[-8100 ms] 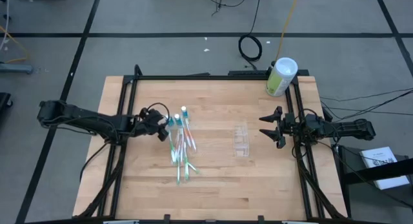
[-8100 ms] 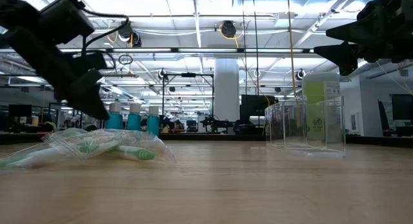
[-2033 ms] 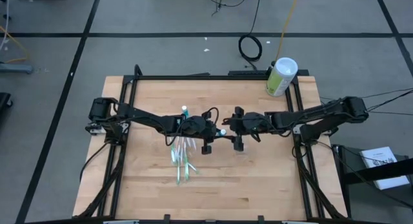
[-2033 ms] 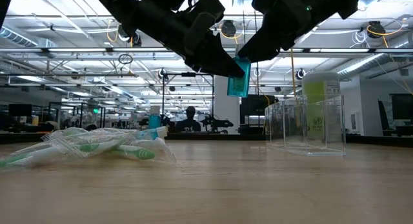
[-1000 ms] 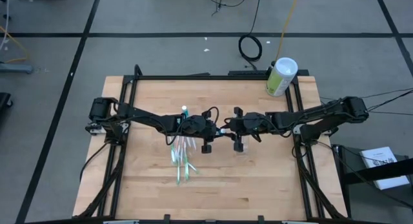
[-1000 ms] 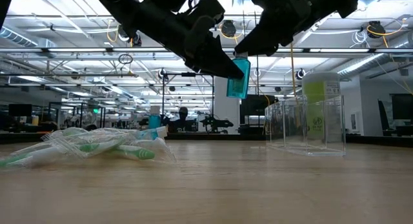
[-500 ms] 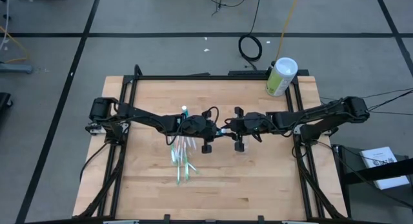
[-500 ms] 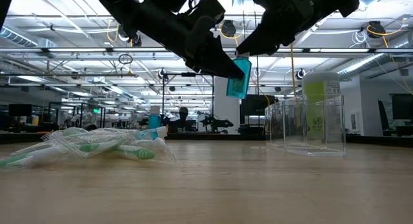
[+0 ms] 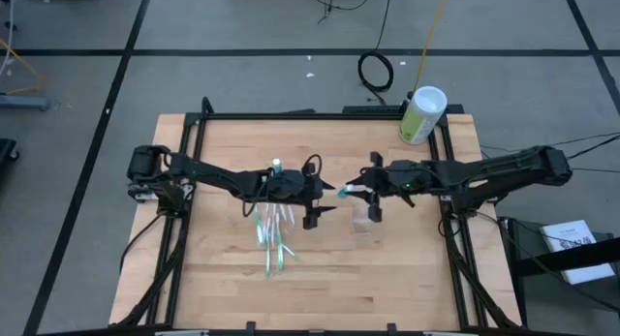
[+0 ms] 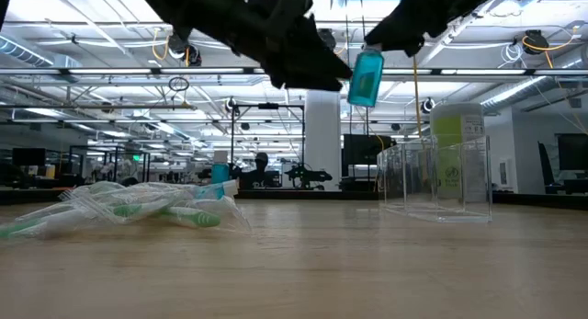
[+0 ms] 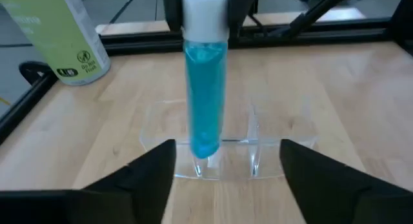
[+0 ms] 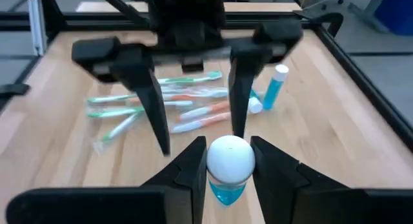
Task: Pick & Place toothbrushing station
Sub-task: Put the blue mouthwash into the middle of the transparent organizer
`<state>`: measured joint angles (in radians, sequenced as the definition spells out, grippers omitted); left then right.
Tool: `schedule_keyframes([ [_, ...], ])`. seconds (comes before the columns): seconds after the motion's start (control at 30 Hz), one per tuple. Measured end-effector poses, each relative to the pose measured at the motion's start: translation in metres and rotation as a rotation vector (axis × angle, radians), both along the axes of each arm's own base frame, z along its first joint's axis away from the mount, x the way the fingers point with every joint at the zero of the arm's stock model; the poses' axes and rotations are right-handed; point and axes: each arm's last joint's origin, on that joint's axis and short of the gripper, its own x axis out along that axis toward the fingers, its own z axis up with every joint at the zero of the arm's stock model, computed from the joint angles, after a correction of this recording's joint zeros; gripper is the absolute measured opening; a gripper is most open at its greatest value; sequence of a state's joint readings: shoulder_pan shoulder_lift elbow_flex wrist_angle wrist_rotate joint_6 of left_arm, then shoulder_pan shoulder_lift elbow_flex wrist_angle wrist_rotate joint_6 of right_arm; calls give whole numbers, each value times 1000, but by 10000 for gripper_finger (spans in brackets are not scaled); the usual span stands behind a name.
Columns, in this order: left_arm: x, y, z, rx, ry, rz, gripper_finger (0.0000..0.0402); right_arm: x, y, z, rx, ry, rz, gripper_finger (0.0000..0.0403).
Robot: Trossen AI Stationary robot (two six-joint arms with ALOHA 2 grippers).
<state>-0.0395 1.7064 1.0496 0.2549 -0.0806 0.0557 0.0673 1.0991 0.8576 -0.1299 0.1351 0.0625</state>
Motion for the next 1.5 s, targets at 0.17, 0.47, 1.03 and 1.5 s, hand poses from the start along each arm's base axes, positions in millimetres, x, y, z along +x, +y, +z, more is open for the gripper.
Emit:
schedule_keyframes([
  [0.17,-21,1,34,12,-16,22,330,-15,-1,-2,69,86,-41,90],
  [0.47,-67,8,58,41,-89,86,346,-17,1,-31,142,215,-86,90],
  [1.03,-89,13,39,42,-188,241,347,-22,0,-84,161,194,-96,90],
  [1.5,-89,13,39,36,-189,243,347,-13,1,-105,97,220,-57,98],
])
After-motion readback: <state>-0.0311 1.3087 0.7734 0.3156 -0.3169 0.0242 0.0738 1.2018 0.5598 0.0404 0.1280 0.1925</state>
